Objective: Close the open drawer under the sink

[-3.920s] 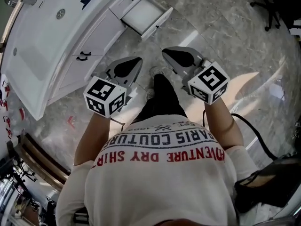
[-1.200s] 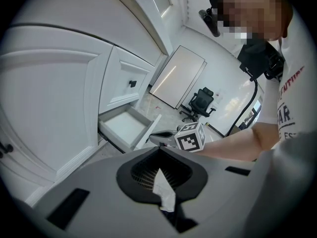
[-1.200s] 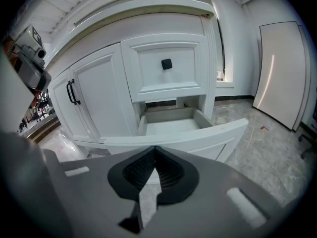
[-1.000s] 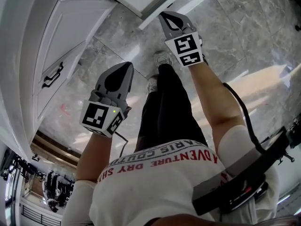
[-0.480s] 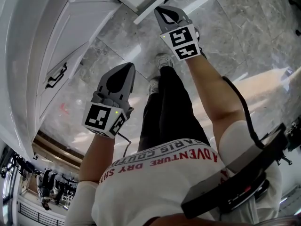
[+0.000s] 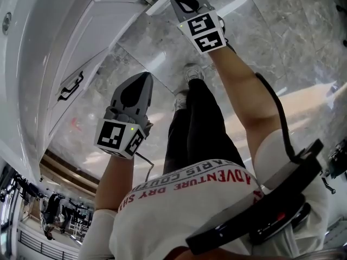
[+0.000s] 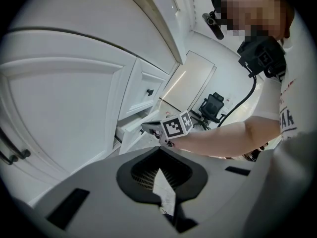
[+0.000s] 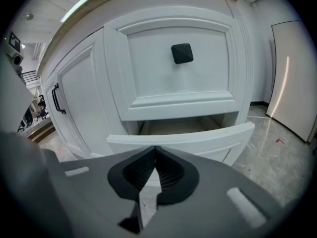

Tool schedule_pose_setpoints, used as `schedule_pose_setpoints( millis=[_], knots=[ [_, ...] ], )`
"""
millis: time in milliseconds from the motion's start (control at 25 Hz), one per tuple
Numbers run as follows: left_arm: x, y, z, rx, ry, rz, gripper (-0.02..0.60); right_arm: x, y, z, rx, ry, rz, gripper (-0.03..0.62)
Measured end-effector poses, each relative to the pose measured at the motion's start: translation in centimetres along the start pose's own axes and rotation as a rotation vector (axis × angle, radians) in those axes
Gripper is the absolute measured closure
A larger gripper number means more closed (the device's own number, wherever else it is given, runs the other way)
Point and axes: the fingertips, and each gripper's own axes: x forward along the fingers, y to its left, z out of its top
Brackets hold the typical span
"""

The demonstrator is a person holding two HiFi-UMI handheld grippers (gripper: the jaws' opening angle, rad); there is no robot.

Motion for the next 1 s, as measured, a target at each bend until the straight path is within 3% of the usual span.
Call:
schedule_pose_setpoints(
  millis=[520, 1000],
  knots=[
    [-0.7, 1.5, -0.6, -0.037, -0.006, 0.021, 0.58, 4.6, -0.2, 3.3, -0.048, 0.016, -0.004, 0.592],
    [-1.6, 1.9, 0.2, -0.024, -0.026, 0.035, 0.579, 4.1, -0.1, 3.5, -0.105, 0.056, 0.008, 0.592]
  ],
)
